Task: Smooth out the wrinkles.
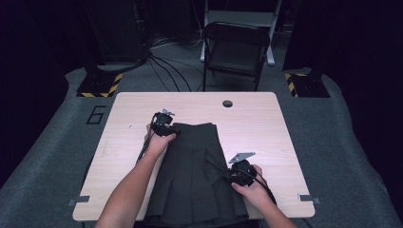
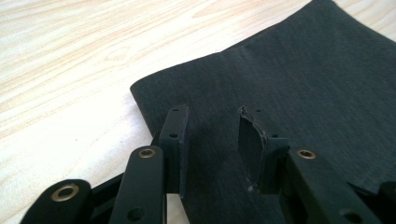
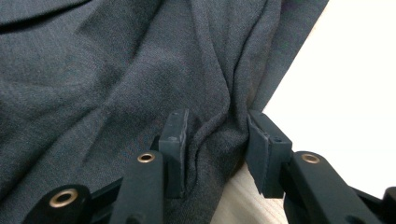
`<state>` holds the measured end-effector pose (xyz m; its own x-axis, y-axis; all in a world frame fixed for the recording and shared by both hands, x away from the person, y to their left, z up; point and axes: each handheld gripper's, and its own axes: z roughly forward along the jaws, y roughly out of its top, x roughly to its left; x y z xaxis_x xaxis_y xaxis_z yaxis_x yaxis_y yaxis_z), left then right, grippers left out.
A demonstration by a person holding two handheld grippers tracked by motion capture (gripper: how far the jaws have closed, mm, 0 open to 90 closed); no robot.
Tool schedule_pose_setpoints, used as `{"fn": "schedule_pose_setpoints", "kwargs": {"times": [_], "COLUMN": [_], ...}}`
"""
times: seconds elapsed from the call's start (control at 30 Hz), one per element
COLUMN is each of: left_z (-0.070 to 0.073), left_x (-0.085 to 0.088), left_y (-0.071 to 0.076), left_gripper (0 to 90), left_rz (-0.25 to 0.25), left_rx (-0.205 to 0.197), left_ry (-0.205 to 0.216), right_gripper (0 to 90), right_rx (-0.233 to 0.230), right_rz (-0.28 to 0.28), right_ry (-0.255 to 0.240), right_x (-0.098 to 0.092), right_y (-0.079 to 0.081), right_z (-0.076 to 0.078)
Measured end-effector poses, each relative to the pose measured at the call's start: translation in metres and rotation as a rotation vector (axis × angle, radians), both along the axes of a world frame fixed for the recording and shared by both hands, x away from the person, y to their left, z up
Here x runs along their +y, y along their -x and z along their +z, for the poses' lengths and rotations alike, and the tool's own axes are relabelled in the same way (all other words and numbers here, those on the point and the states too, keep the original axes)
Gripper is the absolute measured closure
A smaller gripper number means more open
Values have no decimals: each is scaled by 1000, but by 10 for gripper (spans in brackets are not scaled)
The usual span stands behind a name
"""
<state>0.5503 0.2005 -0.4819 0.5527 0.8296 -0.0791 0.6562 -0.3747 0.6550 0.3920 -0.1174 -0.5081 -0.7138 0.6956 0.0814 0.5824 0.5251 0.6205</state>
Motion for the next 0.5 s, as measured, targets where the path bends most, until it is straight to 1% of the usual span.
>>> {"fn": "schedule_pose_setpoints", "kwargs": {"times": [0.07, 0.13, 0.23, 0.27, 0.3, 0.33, 0.4, 0.43, 0.47, 0.5], "left_z": [-1, -2, -2, -2, -3, -3, -4, -5, -5, -7], "left_x": [-1, -1, -2, -3, -2, -2, -1, 1, 1, 3], "left_y": [-1, -6, -10, -11, -13, -14, -15, -17, -17, -18], "left_gripper": [632, 636, 622, 617, 617, 615, 596, 573, 551, 551], "left_rz": [5, 14, 16, 17, 24, 36, 37, 61, 61, 74], "left_rx": [2, 0, 11, 2, -7, -1, -1, -9, -9, -11], "left_ry": [3, -1, 22, 19, 19, 31, 34, 49, 49, 61], "right_gripper": [613, 613, 613, 613, 612, 613, 612, 612, 612, 612], "right_rx": [6, 1, 5, 6, 6, 3, -2, -2, -2, -3], "right_rz": [-10, -7, -10, -11, -11, -6, -3, -3, -3, -3], "right_ry": [0, 1, -4, -4, -5, -5, -5, -5, -5, -6], "right_x": [0, 0, 0, 0, 0, 0, 0, -1, -1, -1], "right_y": [1, 1, 1, 1, 1, 1, 0, 1, 1, 1], "right_z": [0, 0, 0, 0, 0, 0, 0, 0, 0, 0]}}
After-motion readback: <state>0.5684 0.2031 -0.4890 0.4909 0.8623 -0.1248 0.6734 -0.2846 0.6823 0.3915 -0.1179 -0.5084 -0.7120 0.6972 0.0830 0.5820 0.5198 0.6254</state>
